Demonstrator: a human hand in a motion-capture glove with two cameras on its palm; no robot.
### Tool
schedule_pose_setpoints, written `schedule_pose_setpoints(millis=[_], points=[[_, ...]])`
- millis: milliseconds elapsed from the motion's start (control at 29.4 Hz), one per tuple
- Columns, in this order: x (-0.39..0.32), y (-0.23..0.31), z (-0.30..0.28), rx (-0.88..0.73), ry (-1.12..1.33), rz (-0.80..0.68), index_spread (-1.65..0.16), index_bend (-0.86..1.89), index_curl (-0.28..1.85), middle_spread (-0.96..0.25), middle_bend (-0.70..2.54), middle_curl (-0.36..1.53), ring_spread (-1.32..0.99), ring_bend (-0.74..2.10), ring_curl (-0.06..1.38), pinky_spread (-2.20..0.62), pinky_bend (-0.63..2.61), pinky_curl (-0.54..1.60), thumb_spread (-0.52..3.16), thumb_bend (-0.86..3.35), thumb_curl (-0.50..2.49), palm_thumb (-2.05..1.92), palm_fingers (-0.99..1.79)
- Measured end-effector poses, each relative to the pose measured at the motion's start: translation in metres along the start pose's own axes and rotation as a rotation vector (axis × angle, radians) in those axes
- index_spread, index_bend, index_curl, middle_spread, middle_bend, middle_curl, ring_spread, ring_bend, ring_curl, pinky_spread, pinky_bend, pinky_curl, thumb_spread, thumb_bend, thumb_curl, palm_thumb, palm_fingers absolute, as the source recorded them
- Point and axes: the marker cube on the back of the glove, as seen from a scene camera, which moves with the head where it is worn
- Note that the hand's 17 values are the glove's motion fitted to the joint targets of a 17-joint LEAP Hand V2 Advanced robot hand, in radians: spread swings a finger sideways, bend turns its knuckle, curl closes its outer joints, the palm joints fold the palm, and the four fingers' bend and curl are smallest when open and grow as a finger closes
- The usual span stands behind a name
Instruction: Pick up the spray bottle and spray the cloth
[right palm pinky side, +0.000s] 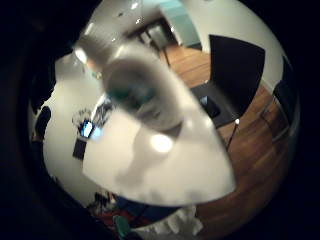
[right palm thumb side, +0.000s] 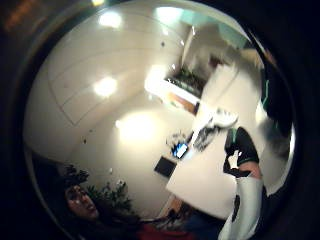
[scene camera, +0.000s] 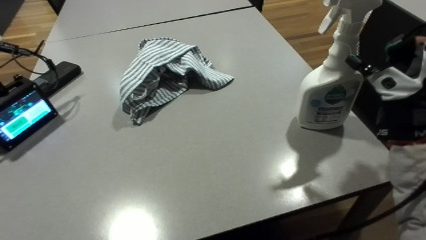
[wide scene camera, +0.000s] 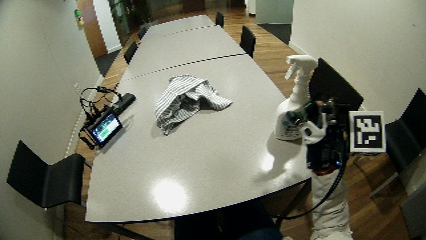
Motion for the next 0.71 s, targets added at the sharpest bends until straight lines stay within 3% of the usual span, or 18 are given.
schedule_pose_setpoints(millis=[102, 170, 272, 476, 578, 714], points=[[0.050, -0.039, -0.032, 0.094, 0.003, -0.046, -0.23, 0.40, 0.46, -0.14, 0.69, 0.44, -0.18, 0.73, 0.43, -0.17, 0.38, 0.33, 0.73, 0.22, 0.47, 0.90, 0.78], [0.065, -0.058, -0.032, -0.002, -0.049, -0.020, -0.24, 0.39, 0.48, -0.12, 0.67, 0.45, -0.16, 0.63, 0.42, -0.13, 0.27, 0.30, 0.76, 0.19, 0.46, 0.89, 0.53], [0.076, -0.072, -0.017, -0.221, -0.121, 0.027, -0.24, 0.35, 0.48, -0.11, 0.71, 0.46, -0.15, 0.59, 0.42, -0.06, 0.18, 0.29, 0.77, 0.16, 0.47, 0.90, 0.49], [0.096, -0.069, -0.003, -0.459, -0.248, 0.011, -0.25, 0.37, 0.45, -0.11, 0.64, 0.43, -0.13, 0.55, 0.36, -0.01, 0.17, 0.22, 0.70, 0.12, 0.50, 0.97, 0.82], [0.092, -0.066, -0.005, -0.466, -0.312, -0.010, -0.25, 0.31, 0.42, -0.12, 0.56, 0.42, -0.15, 0.51, 0.34, -0.14, 0.37, 0.27, 0.59, 0.11, 0.52, 1.03, 1.14], [0.076, -0.060, -0.010, -0.384, -0.298, -0.017, -0.25, 0.32, 0.47, -0.14, 0.57, 0.44, -0.16, 0.54, 0.39, -0.20, 0.36, 0.32, 0.50, 0.08, 0.55, 1.05, 1.21]])
